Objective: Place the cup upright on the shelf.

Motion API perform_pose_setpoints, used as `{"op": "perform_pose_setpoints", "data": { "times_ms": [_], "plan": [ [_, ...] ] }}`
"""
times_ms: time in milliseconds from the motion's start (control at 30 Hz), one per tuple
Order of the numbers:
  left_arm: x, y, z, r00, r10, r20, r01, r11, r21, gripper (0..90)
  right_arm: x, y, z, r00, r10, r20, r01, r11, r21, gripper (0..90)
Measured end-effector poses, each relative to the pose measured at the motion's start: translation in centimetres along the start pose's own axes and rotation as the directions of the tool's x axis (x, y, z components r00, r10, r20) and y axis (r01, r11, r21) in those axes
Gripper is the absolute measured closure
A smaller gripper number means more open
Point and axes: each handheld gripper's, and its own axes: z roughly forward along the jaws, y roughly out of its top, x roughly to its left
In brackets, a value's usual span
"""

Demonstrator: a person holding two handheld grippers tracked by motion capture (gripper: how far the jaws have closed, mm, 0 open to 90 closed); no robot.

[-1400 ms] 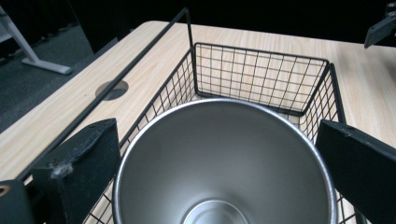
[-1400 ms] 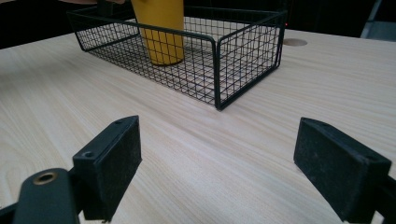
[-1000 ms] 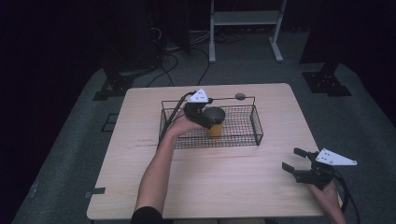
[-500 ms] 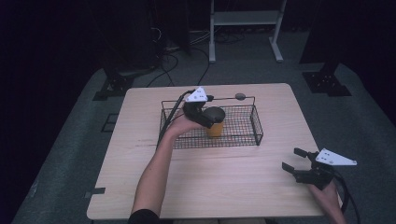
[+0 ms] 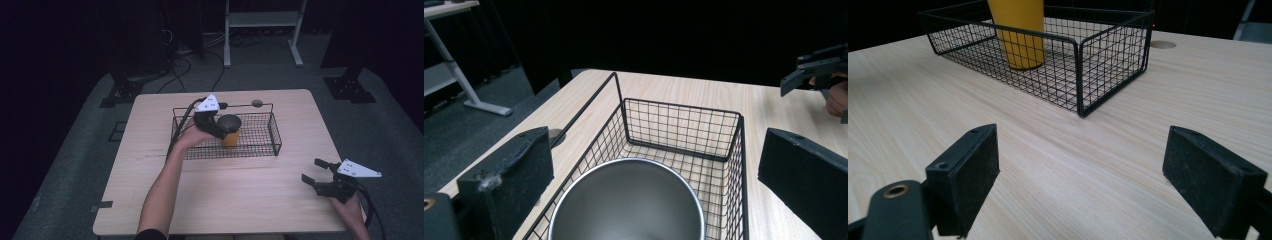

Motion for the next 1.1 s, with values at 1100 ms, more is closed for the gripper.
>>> {"op": "perform_pose_setpoints", "data": {
  "times_ms": [1100],
  "plan": [
    [-3.0,-0.8,-3.1,0.9997,-0.009,-0.024,0.007,0.9969,-0.079,0.5,0.0,0.0,0.0,1.0,-0.005,0.003,0.005,1.0,0.001,13.9]
  ]
}}
